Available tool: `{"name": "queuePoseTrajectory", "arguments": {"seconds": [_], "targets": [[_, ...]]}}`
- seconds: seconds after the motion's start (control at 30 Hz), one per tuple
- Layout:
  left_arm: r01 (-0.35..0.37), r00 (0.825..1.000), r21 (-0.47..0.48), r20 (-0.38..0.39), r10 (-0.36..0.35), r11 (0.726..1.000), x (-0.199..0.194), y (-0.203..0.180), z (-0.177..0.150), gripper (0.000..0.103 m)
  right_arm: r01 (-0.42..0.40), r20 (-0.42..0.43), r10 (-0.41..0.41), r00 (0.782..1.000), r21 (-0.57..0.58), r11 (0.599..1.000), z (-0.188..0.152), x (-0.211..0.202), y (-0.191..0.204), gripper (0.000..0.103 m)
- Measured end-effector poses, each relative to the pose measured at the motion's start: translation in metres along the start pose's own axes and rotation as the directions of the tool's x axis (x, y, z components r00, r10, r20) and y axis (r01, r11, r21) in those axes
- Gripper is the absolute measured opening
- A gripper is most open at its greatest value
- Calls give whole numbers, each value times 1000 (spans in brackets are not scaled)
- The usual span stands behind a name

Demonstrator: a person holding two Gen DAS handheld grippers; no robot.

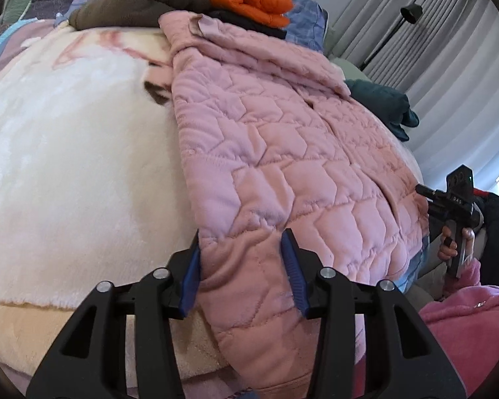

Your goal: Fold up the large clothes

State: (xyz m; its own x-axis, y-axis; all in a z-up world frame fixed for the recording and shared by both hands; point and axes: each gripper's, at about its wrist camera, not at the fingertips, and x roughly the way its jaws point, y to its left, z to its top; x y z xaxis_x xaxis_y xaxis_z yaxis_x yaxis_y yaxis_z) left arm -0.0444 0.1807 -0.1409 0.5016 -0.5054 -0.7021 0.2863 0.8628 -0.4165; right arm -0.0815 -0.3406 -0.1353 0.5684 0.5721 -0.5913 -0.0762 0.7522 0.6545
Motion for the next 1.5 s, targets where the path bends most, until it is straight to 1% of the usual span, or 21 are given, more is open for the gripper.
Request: {"name": "queuePoseTrajectory", "arguments": {"seconds": [0.03, 0.07, 0.13, 0.27, 0.33, 0.43, 0.53, 0.57, 0.63, 0.7, 0.73, 0.87, 1.0, 1.1, 1.2, 1.27, 1.3, 1.33, 1.37, 1.4, 1.5], "targets": [[3, 1000, -13, 13, -3, 1000, -1, 0, 1, 25, -6, 16, 5, 1000, 28, 1000, 3, -1, -2, 15], [12, 999, -38, 42, -10, 999, -5, 0, 7, 10, -44, 40, 41, 998, 70, 997, 8, -4, -5, 12], [35, 991, -39, 128, -30, 999, -21, -8, 22, 8, -140, 110, 130, 985, 90, 986, 20, -17, 1, 10], [58, 957, 48, 283, -69, 997, -63, -35, 54, 8, -198, 196, 197, 961, -13, 980, 44, -45, 37, 10], [46, 938, 90, 339, -74, 995, -80, -47, 62, 4, -199, 222, 207, 953, -58, 978, 52, -55, 55, 10], [83, 886, 147, 442, -140, 986, -118, -61, 66, 0, -227, 233, 240, 942, -82, 971, 57, -67, 72, 10], [-10, 858, 212, 504, -100, 977, -143, -76, 58, 0, -156, 234, 180, 956, -120, 981, 55, -70, 80, 10], [-58, 863, 205, 502, -54, 977, -143, -74, 55, 0, -121, 238, 148, 960, -127, 985, 55, -67, 79, 10], [-70, 889, 171, 457, -17, 983, -132, -63, 54, 11, -104, 222, 121, 967, -87, 991, 55, -56, 64, 10], [-78, 930, 93, 367, 39, 993, -107, -40, 51, 54, -96, 201, 98, 975, -18, 995, 53, -44, 42, 10], [-82, 951, 53, 301, 62, 995, -89, -27, 46, 55, -84, 193, 80, 978, 13, 996, 50, -38, 32, 10], [-16, 991, -17, 130, 18, 1000, -41, 0, 23, 61, -69, 166, 52, 985, 97, 993, 35, -30, 2, 15], [32, 999, -81, -12, -33, 996, 1, 16, 0, 61, 1, 141, -19, 990, 127, 992, 22, -24, -12, 45], [56, 998, -51, 3, -56, 997, 7, 9, -7, 63, 21, 84, -30, 996, 112, 993, 8, -16, -17, 65], [151, 988, -63, -18, -152, 987, 5, 6, -14, 63, 29, -8, -29, 1000, 58, 998, -13, -2, -19, 65], [165, 986, -44, -31, -166, 985, 3, -1, -20, 63, 39, -5, -39, 999, -7, 999, -21, -3, -11, 63], [151, 988, -31, -28, -152, 988, 3, -5, -20, 56, 29, -4, -30, 1000, -33, 999, -22, -5, -6, 47], [141, 990, -30, -22, -142, 989, 3, -8, -20, 45, -4, -7, 4, 1000, -38, 999, -22, -6, -3, 16], [152, 988, -56, -12, -153, 987, 4, -9, -16, 20, -46, -9, 46, 999, -26, 999, -19, -9, 0, 12], [174, 985, -81, 13, -174, 981, 1, -10, -11, 12, -86, 3, 86, 996, -13, 996, -16, -13, 3, 12], [188, 972, -15, 146, -184, 982, -31, -30, 13, 9, -169, 75, 171, 982, -34, 985, 1, -33, 22, 11]]}}
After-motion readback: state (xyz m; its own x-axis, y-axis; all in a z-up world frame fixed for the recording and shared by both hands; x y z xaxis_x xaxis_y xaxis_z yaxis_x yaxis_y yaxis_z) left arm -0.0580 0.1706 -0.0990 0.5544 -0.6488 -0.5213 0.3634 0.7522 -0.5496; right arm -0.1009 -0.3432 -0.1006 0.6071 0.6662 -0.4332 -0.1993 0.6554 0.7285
